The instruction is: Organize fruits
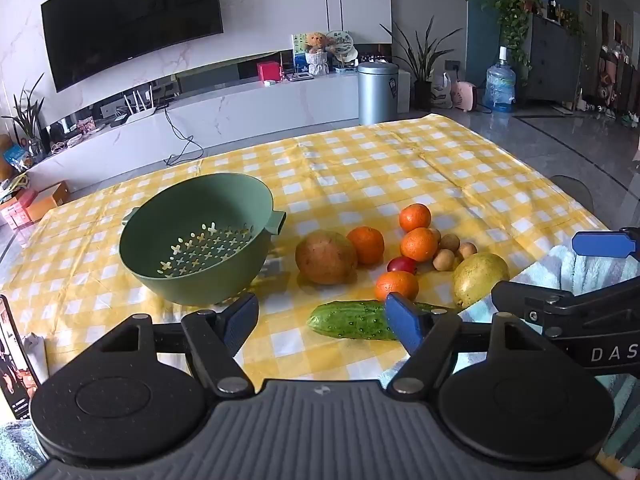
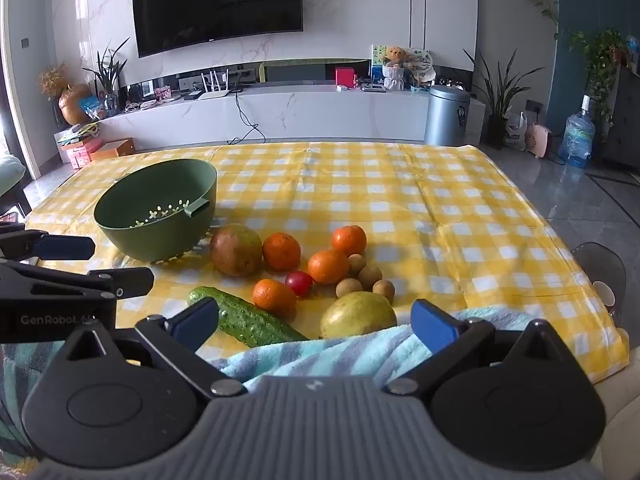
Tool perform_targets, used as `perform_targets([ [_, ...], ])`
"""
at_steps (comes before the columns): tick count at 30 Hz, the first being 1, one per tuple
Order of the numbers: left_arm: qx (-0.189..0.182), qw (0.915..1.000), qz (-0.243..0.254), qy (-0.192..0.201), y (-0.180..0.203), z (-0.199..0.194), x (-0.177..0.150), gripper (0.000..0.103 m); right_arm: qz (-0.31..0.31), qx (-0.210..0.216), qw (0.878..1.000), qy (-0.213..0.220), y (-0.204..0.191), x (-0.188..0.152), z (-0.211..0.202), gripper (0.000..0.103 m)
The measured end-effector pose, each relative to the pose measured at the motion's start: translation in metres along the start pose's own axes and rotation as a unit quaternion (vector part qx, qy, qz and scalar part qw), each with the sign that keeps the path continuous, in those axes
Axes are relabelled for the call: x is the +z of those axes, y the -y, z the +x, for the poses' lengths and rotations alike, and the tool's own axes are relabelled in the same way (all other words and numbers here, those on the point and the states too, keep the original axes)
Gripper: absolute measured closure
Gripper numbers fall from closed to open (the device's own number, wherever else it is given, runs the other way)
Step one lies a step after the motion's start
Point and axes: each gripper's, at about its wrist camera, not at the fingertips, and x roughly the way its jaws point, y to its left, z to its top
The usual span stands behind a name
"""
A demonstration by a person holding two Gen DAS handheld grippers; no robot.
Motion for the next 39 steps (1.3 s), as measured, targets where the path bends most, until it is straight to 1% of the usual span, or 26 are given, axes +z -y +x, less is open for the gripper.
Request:
perform_targets([
  [7,0.004,1.0,0.004,-0.002,0.001,0.0,0.0,0.017,0.002,-0.001,1.0,-0.005,0.003,0.0,0.002,0.004],
  [11,0.006,1.0,0.005,-0.002,0.005,-0.002,-0.001,0.017,0.004,-0.004,1.0,-0.005,-0.003,-0.004,0.002,0.004],
  [15,0.005,1.0,0.002,-0.004,0.004,-0.002,-0.002,0.017,0.011,0.001,1.0,-0.009,0.005,0.0,0.001,0.004],
  [26,0.007,1.0,0.003,-0.006,0.007,0.0,-0.003,0.017,0.014,0.001,1.0,-0.011,0.006,-0.001,0.0,0.004],
  [39,0.001,0.9999,0.007,-0.011,0.007,-0.002,-0.007,0.017,0.016,0.0,1.0,-0.016,0.007,-0.001,0.001,0.004],
])
